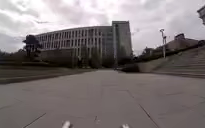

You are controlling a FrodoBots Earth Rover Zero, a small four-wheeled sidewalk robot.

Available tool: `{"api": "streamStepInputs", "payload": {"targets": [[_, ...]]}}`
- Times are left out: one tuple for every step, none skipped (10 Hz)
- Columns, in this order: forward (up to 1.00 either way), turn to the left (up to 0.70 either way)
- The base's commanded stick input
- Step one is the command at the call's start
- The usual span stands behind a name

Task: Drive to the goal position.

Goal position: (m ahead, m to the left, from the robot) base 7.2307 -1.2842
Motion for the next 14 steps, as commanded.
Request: {"api": "streamStepInputs", "payload": {"targets": [[0.70, -0.07], [0.70, 0.00], [0.70, 0.00], [0.70, 0.00], [0.70, 0.00], [0.70, 0.00], [0.70, 0.00], [0.70, -0.03], [0.70, -0.19], [0.70, -0.26], [0.70, -0.10], [0.70, 0.00], [0.70, 0.00], [0.70, 0.00]]}}
